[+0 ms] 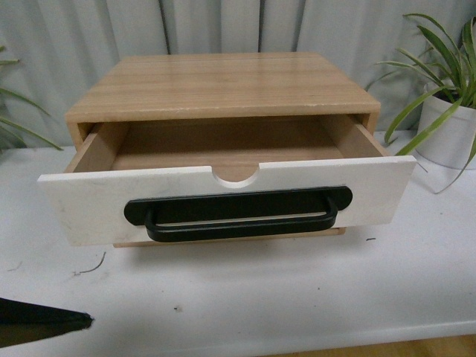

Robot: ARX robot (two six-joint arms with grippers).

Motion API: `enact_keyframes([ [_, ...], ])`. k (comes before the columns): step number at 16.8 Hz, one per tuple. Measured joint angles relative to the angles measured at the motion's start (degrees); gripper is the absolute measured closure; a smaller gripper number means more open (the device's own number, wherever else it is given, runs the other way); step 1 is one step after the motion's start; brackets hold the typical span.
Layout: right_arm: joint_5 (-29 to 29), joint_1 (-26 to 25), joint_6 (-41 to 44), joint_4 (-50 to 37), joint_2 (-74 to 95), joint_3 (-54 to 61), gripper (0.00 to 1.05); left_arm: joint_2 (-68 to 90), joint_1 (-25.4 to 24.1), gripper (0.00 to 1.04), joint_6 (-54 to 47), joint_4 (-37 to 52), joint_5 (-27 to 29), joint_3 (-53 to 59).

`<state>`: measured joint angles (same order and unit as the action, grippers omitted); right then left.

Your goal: Close drawer sideways

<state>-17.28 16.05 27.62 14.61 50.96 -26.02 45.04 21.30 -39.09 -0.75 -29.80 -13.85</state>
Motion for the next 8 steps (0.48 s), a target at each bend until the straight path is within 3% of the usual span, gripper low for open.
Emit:
enact_keyframes([
  [8, -1.46, 1.97, 8.39, 3.50, 8.24, -4.50, 0.06, 9.64, -0.15, 0.07, -12.90, -4.96, 0.44, -5.95],
])
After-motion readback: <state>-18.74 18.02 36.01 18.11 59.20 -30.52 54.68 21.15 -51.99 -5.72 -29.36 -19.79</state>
